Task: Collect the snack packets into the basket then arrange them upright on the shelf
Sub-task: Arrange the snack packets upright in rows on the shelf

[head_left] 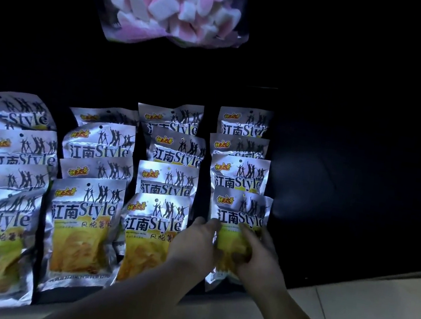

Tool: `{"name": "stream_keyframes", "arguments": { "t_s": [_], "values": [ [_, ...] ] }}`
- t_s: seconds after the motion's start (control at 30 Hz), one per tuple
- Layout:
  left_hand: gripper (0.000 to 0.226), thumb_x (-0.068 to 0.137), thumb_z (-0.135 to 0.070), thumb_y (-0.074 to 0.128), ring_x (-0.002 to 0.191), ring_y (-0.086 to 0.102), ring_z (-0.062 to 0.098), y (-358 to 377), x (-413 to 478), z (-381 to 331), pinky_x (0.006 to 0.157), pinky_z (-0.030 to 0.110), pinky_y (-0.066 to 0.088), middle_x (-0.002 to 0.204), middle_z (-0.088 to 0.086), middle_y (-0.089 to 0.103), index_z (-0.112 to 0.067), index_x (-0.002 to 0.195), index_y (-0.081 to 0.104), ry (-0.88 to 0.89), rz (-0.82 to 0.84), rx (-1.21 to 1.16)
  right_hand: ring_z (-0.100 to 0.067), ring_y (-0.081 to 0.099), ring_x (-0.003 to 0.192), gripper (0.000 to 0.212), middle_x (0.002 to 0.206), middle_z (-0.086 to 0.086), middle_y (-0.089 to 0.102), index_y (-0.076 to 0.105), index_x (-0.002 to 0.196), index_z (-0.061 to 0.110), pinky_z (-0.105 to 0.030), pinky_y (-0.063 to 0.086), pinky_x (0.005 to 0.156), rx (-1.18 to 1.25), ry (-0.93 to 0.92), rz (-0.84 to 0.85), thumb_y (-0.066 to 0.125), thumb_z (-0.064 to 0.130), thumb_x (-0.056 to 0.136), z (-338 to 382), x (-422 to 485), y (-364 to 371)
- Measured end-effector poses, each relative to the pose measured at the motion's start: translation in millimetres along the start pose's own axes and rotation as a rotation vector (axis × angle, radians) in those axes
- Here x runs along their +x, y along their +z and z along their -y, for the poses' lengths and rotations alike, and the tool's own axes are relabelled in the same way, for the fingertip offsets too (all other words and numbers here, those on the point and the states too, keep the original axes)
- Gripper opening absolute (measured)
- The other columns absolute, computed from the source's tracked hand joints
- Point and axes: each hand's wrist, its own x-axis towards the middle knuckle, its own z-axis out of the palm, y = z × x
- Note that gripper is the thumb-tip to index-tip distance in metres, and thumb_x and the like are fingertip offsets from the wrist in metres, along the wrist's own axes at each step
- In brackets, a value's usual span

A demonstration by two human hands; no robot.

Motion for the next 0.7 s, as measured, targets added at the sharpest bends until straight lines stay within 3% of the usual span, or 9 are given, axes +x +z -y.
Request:
{"name": "stream_keyframes", "arguments": {
  "t_s": [0.1,0.27,0.43,0.7],
  "values": [
    [0.052,0.081,-0.029,0.074,0.098,0.067,0.026,4,-8,5,0.082,0.042,0.061,0.113,0.000,0.061,-0.036,0.127,0.051,-0.016,0.052,-0.080,-0.012,0.032,0.147,0.075,0.165,0.015,0.019,0.045,0.143,0.054,-0.033,0.043,0.110,-0.112,-0.041,-0.015,0.072,0.026,0.079,-3,3,-2],
    [0.088,0.080,-0.019,0.076,0.119,0.059,0.024,14,-16,6,0.094,0.031,0.052,0.135,0.003,0.053,-0.035,0.154,0.031,0.004,0.131,-0.101,-0.011,0.024,0.151,0.070,0.164,0.014,0.026,0.052,0.142,0.045,-0.034,0.035,0.117,-0.109,-0.109,-0.029,0.080,0.028,0.080,-5,8,-8],
    [0.087,0.086,-0.022,0.074,0.119,0.060,0.027,18,-15,5,0.096,0.038,0.055,0.136,0.006,0.051,-0.037,0.156,0.024,0.016,0.129,-0.075,-0.009,0.003,0.155,0.081,0.166,0.020,0.008,0.040,0.150,0.046,-0.030,0.020,0.122,-0.197,-0.161,0.059,0.082,0.032,0.081,-15,5,-13],
    [0.086,0.092,-0.027,0.070,0.117,0.060,0.027,31,-16,13,0.095,0.038,0.054,0.135,0.005,0.052,-0.044,0.157,0.017,0.023,0.083,-0.075,-0.014,0.011,0.155,0.079,0.168,0.014,0.008,0.041,0.150,0.044,-0.037,0.027,0.122,-0.192,-0.169,0.012,0.081,0.027,0.084,-22,8,-6]
  ]
}}
